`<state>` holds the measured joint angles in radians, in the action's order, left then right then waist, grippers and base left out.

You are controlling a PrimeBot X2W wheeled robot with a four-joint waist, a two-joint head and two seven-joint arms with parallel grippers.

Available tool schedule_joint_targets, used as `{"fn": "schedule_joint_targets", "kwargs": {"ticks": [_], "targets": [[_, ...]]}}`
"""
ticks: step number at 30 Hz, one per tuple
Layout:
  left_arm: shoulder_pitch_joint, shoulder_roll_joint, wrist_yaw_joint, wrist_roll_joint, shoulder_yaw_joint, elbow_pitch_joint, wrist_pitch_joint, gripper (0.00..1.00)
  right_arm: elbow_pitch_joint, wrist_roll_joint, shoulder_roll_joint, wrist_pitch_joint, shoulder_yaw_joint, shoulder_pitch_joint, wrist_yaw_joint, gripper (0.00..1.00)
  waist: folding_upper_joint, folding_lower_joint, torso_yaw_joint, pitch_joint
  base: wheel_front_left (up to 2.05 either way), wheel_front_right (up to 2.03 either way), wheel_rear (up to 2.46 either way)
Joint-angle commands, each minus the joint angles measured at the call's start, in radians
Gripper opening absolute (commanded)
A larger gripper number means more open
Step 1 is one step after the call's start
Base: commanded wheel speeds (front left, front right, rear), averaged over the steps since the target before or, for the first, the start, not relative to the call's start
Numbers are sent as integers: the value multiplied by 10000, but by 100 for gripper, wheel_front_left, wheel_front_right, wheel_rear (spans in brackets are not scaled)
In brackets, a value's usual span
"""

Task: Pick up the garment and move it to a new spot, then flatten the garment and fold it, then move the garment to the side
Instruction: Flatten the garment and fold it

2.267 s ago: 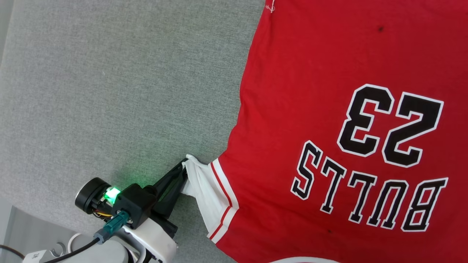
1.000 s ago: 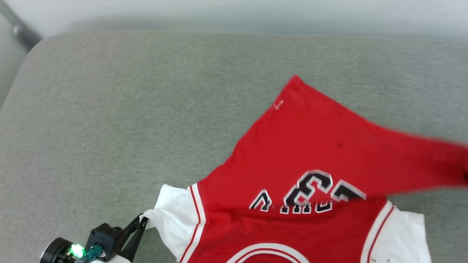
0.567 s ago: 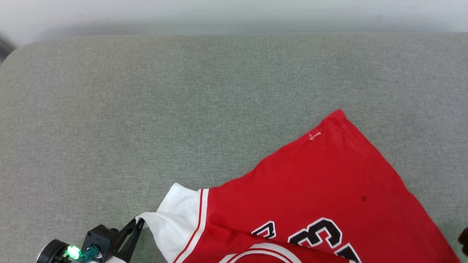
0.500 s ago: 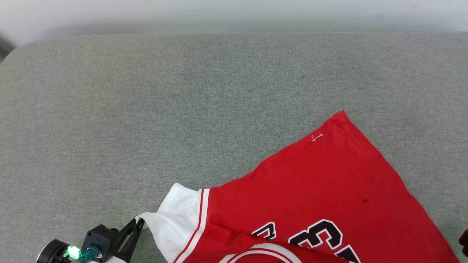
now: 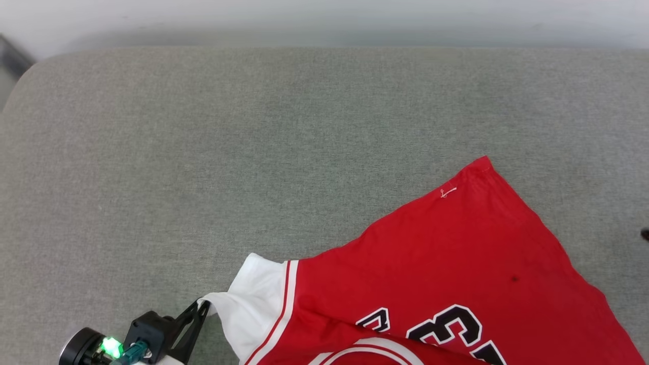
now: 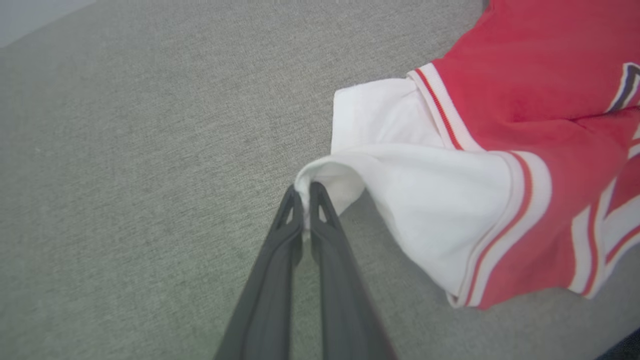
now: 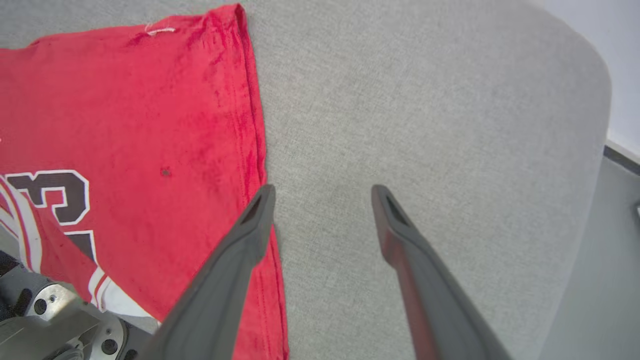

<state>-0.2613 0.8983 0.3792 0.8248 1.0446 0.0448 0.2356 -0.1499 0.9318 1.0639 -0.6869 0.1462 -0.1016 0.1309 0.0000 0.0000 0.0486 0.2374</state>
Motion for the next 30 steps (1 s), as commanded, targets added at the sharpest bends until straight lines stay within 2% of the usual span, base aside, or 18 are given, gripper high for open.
{"fn": "schedule_joint_targets", "kwargs": {"ticks": [1, 7, 11, 15, 16, 24, 30], "targets": [[-234, -84, 19, -166, 36, 61, -67, 0, -341, -173, -44, -404, -9, -664, -4, 100, 0, 0, 169, 169, 0, 0, 0], [-645, -215, -5, -424, 66, 207, -190, 0, -643, -950, -564, -2081, 1147, -3110, -4, 100, 0, 0, 578, 652, 0, 0, 0], [-918, -428, -58, -638, 157, 242, -246, 0, -29, -1451, -1521, -3156, 2247, -4901, -4, 100, 0, 0, 875, 1070, 0, 0, 0], [-1124, -581, -97, -752, 163, 213, -236, 0, 780, -1965, -2420, -3713, 3318, -6345, -4, 100, 0, 0, 1118, 1509, 0, 0, 0], [-1265, -712, -135, -798, 146, 169, -202, 0, 1511, -2258, -2867, -3835, 3957, -7063, -4, 100, 0, 0, 1284, 1842, 0, 0, 0], [-1549, -962, -236, -858, 103, -65, -150, 0, 3140, -2449, -3311, -3769, 5086, -7753, -4, 100, 0, 0, 1561, 2430, 0, 0, 0], [-1627, -1154, -356, -831, 106, -317, -108, 0, 3936, -2150, -3354, -3405, 6289, -7361, -4, 100, 0, 0, 1628, 2540, 0, 0, 0]]}}
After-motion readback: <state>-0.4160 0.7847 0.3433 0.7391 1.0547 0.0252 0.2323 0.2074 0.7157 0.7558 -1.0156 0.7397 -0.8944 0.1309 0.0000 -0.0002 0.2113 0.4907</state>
